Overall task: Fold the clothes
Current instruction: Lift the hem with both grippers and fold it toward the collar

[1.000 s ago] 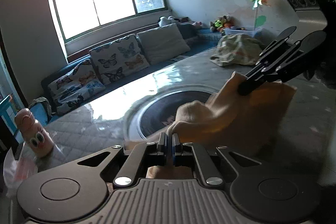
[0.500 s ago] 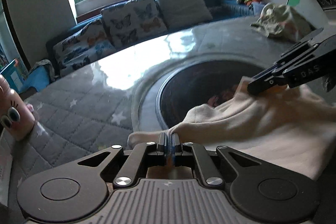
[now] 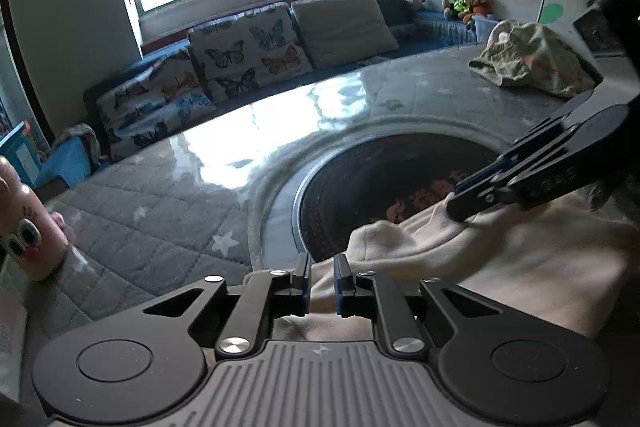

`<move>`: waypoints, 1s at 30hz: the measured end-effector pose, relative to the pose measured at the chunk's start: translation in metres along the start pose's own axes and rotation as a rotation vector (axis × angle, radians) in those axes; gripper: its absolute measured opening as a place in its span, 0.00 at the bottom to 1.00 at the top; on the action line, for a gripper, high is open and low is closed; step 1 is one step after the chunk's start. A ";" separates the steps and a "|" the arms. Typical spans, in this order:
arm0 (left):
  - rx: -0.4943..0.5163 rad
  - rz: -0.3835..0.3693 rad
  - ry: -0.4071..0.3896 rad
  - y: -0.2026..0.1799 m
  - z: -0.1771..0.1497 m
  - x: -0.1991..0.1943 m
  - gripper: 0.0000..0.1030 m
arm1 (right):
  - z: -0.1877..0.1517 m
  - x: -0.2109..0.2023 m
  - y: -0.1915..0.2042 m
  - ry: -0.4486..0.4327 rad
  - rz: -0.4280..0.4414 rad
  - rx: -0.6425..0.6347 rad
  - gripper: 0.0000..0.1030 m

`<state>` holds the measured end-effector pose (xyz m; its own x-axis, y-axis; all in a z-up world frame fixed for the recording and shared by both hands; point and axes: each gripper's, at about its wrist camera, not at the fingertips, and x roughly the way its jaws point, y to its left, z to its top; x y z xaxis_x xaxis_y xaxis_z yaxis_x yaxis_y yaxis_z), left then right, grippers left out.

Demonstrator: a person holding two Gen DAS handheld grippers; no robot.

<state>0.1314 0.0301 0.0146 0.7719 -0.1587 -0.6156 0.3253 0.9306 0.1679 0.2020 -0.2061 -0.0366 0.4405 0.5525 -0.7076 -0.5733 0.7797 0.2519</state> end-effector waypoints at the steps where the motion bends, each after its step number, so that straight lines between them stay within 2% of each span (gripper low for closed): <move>1: 0.003 -0.008 -0.012 -0.002 0.002 -0.004 0.20 | 0.000 0.000 0.000 -0.002 -0.007 -0.004 0.19; 3: 0.030 -0.025 -0.018 -0.010 0.003 -0.006 0.39 | 0.000 0.000 0.001 -0.007 -0.032 -0.015 0.20; 4: 0.045 -0.033 -0.020 -0.013 0.004 -0.006 0.41 | 0.001 0.001 0.001 -0.005 -0.037 -0.013 0.22; 8: 0.061 -0.043 0.016 -0.021 0.005 0.007 0.42 | 0.002 0.002 0.002 -0.004 -0.038 -0.015 0.24; 13: -0.009 -0.067 0.100 -0.008 0.005 0.034 0.42 | 0.002 0.003 -0.002 0.000 -0.045 -0.002 0.25; 14: -0.010 -0.072 0.108 -0.007 0.005 0.037 0.41 | 0.002 0.004 -0.003 0.001 -0.045 -0.002 0.25; 16: -0.006 -0.085 0.106 -0.007 0.004 0.039 0.33 | 0.002 0.004 -0.002 -0.002 -0.040 -0.008 0.26; 18: 0.004 -0.081 0.098 -0.009 0.004 0.039 0.19 | 0.001 0.005 0.000 -0.006 -0.044 -0.017 0.13; 19: 0.015 -0.070 0.091 -0.010 0.003 0.038 0.17 | 0.000 0.004 0.001 -0.010 -0.048 -0.023 0.11; 20: 0.026 -0.059 0.084 -0.012 0.003 0.037 0.14 | 0.000 0.004 0.003 -0.017 -0.054 -0.031 0.05; 27: 0.043 0.006 -0.010 -0.016 0.014 0.014 0.11 | 0.008 -0.024 0.018 -0.140 -0.098 -0.087 0.04; 30: 0.034 0.020 -0.009 -0.015 0.018 0.021 0.12 | 0.015 -0.026 0.019 -0.170 -0.117 -0.099 0.04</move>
<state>0.1524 0.0069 0.0131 0.7836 -0.1431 -0.6046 0.3278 0.9218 0.2067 0.1902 -0.2006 -0.0036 0.6136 0.5082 -0.6044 -0.5726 0.8134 0.1027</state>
